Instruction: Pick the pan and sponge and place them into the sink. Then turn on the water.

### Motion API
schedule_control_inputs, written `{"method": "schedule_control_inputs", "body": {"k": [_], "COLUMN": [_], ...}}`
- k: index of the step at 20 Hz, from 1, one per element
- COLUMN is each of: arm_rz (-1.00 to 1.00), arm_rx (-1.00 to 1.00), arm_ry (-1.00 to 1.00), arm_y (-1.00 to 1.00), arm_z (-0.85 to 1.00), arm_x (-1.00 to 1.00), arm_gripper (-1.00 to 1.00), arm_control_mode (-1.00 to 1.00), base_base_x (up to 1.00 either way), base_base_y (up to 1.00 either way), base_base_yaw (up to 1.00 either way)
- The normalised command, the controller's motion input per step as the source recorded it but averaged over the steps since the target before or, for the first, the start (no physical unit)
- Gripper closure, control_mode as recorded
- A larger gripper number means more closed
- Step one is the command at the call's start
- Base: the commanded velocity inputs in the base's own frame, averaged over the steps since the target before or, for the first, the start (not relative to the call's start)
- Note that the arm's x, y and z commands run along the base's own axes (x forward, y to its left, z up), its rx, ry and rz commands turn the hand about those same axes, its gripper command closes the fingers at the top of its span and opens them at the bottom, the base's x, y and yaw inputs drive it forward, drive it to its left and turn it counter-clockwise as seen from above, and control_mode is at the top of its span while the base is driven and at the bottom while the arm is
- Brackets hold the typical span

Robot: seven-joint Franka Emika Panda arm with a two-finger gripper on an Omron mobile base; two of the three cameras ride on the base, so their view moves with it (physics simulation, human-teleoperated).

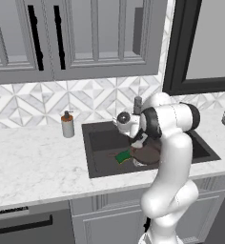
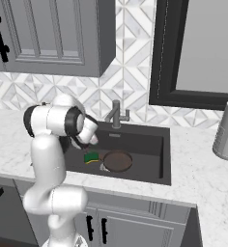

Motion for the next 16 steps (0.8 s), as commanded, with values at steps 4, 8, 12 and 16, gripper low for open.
{"method": "schedule_control_inputs", "body": {"k": [4,8,12,16], "arm_rz": [-0.01,-0.06,-0.06,-0.04], "arm_rx": [0.0,0.0,0.06,0.12], "arm_ry": [-0.58,-0.46,-0.28,-0.14], "arm_y": [0.17,0.27,0.29,0.18], "arm_z": [0.62,0.57,0.58,0.57], "arm_x": [-1.0,-1.0,-1.0,-1.0], "arm_gripper": [-1.0,-1.0,-1.0,-1.0], "arm_control_mode": [-1.0,-1.0,-1.0,-1.0], "base_base_x": [0.0,0.0,0.0,0.0], "base_base_y": [0.0,0.0,0.0,0.0], "base_base_yaw": [0.0,0.0,0.0,0.0]}}
